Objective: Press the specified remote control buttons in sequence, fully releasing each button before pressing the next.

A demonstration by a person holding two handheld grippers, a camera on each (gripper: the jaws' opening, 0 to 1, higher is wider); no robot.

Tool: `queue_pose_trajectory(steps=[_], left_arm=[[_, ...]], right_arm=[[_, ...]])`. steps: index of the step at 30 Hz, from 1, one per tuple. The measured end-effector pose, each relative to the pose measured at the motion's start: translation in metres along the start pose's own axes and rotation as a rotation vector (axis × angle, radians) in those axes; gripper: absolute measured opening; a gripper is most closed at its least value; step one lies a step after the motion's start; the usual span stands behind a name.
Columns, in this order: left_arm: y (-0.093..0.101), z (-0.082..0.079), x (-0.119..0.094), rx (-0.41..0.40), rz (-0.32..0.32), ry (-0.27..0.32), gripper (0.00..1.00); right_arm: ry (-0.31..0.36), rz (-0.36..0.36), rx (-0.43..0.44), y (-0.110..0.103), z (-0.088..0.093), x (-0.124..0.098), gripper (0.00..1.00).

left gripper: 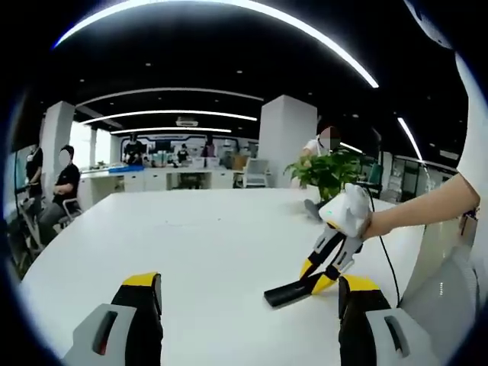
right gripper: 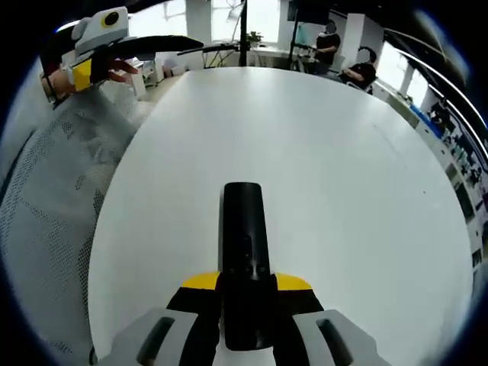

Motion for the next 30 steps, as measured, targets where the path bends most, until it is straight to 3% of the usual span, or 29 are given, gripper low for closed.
queue_pose_trajectory(steps=[18, 30], left_arm=[[-0.003, -0.001, -0.001, 0.004, -0.025, 0.003, 1.00], [-0.004, -0.001, -0.002, -0.004, -0.023, 0.010, 1.00]], right_arm=[[-0.035, 0.001, 0.021, 0.046, 0.003, 0.000, 0.22], [-0.061, 0.008, 0.027, 0.065, 0.003, 0.000, 0.22]])
Point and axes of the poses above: the point that each gripper's makers call its tool centre point, and the gripper's own axes: x roughly forward along the fingers, y roughly to its right, z roughly out of its underside, the point moved 4 cm from there along -x, roughly backward along the fingers, and after that the axes turned 8 degrees about -y, right-handed, at the moved point
